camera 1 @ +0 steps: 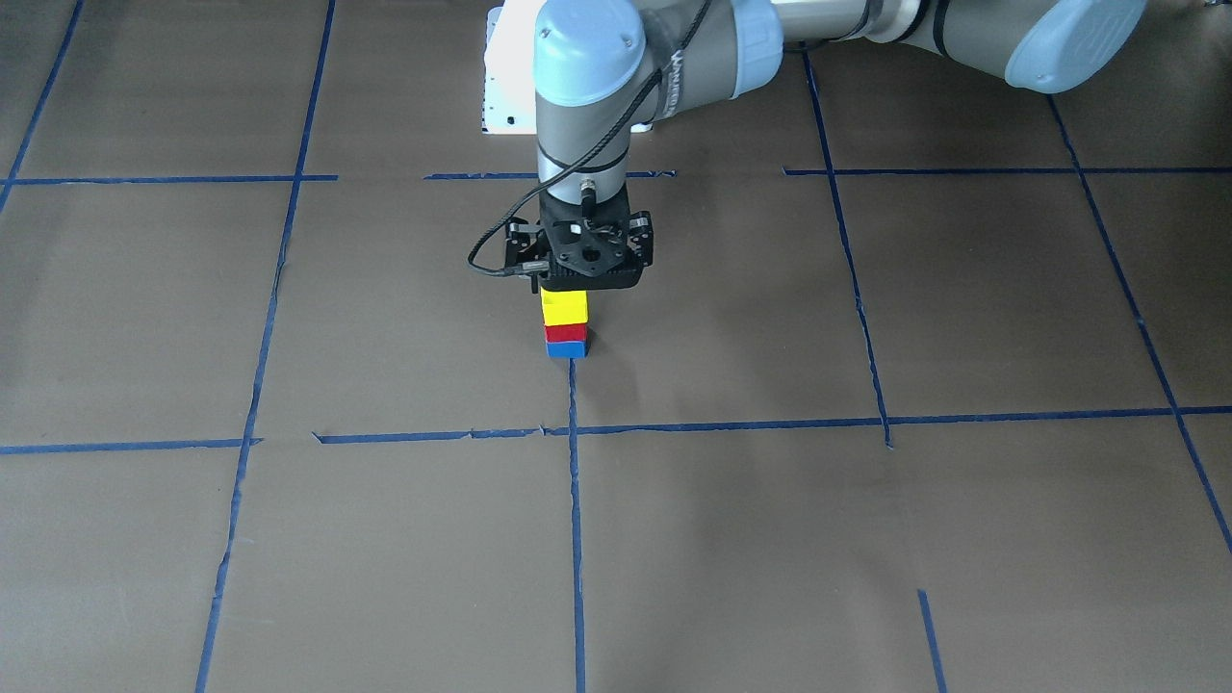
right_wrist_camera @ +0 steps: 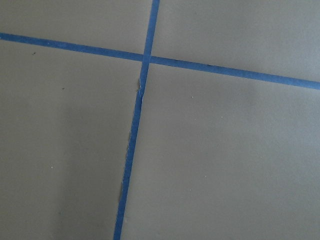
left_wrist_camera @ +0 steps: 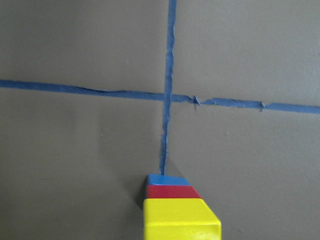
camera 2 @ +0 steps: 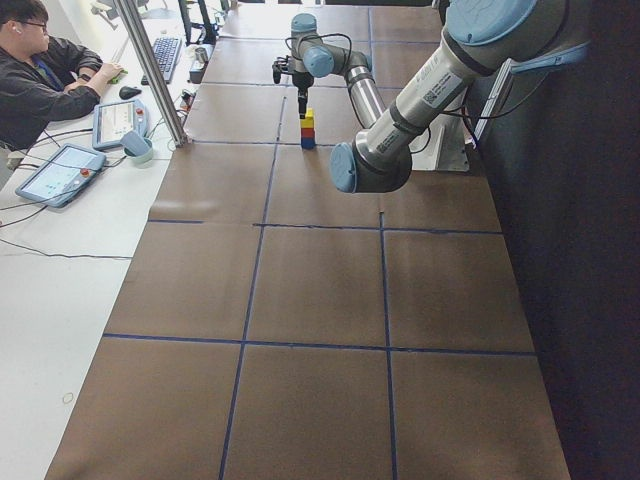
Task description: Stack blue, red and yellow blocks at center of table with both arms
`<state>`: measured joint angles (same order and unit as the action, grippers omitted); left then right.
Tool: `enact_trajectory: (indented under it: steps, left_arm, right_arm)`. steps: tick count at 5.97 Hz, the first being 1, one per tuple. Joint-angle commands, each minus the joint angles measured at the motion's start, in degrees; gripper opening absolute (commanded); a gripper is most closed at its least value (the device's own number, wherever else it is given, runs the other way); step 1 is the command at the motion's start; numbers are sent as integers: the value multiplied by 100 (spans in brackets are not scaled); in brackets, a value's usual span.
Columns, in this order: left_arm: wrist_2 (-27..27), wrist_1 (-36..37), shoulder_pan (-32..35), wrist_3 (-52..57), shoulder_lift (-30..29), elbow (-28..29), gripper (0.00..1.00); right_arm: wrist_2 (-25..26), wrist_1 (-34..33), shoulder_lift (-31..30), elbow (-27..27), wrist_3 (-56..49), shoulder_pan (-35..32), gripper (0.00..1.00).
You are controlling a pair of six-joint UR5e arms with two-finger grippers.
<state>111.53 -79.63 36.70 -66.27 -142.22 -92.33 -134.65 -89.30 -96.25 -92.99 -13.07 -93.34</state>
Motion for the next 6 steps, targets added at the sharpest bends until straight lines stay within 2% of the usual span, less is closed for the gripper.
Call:
enact_trajectory:
  steps: [1, 3, 4, 5, 6]
  left_arm:
    - [532, 133, 946, 1546, 1425, -1142, 100]
    - [1639, -218, 2456, 3865, 3034, -1358, 100]
    - [1949, -228, 3230, 4981, 3616, -1271, 100]
    - [1987, -229, 3777, 5862, 4257, -1122, 100]
    - [2187, -229, 4166, 5958, 4594, -946, 100]
  right_arm:
    - [0, 0, 1, 0, 6, 0, 100]
    - [0, 0, 1, 0, 24, 0, 100]
    - [0, 0, 1, -9, 32, 0, 100]
    - [0, 0, 1, -18, 41, 0, 100]
    - [0, 0, 1, -18, 59, 0, 100]
